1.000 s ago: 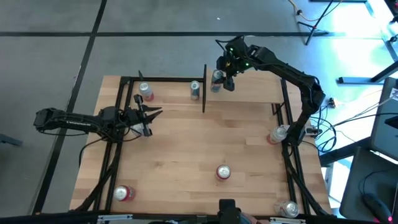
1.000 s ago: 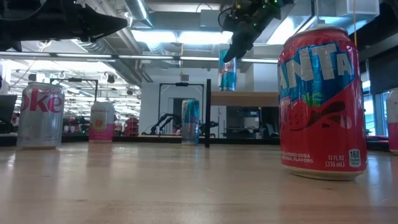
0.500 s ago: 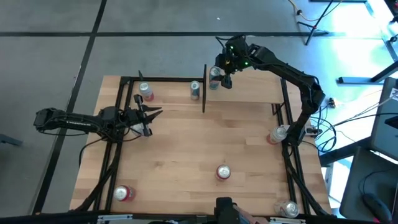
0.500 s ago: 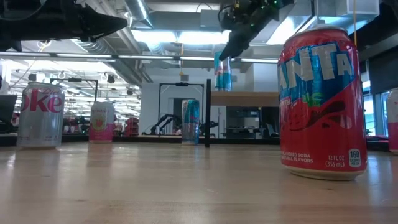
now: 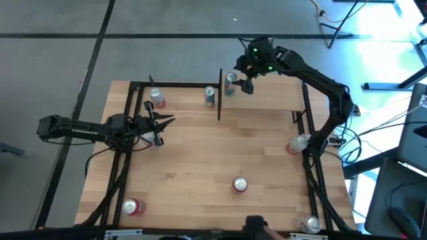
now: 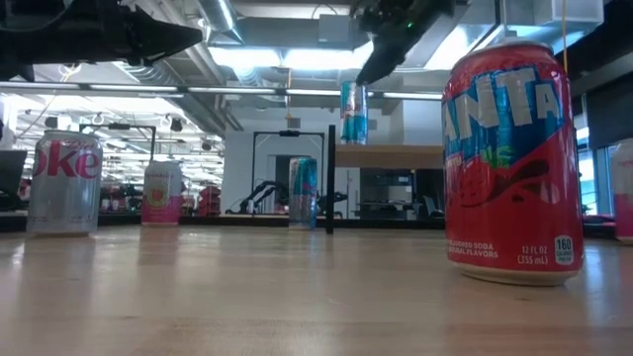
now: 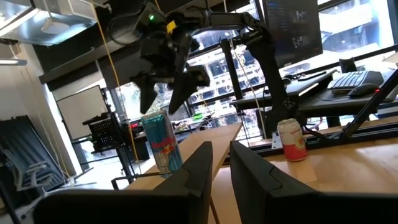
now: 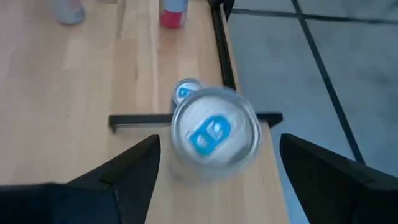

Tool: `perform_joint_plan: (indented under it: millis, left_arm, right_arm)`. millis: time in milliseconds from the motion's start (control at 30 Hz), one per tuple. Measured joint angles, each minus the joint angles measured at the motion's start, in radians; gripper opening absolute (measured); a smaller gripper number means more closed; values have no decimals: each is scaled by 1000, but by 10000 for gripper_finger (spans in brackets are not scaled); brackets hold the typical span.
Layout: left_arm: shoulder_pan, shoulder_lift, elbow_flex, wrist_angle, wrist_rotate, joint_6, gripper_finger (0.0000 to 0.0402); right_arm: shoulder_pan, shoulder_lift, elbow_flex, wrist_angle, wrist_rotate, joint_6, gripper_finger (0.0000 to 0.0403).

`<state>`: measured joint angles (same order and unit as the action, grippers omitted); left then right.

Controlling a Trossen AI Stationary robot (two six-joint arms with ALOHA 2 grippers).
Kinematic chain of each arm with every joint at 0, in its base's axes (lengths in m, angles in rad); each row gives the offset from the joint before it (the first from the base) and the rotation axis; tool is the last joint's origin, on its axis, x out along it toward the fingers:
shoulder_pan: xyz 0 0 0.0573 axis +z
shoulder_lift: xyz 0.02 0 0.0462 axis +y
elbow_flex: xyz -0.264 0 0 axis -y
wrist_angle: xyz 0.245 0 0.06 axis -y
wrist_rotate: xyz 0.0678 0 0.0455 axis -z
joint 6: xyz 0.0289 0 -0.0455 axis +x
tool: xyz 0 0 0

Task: Place canned beverage on shelf
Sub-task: Put the bottom right white pink soda can on the shelf

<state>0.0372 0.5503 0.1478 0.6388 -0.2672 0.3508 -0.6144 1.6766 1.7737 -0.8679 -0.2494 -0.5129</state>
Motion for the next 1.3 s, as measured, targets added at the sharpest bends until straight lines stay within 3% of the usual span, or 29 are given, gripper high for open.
perform_joint_plan:
  millis: [200,567,967,1300]
  left_arm:
    - [0,0,0,2,0,0,48]
    - [0,0,0,19,0,0,48]
    - [-1,0,0,20,0,-38,48]
    - [-1,0,0,-13,50,-192,48]
  right_arm:
    - [41,-106,1,-161,41,84,312]
    - [163,-174,-17,-458,89,284,312]
    - [175,-460,-401,-478,176,506,312]
    - [177,-650,-649,-581,173,667,312]
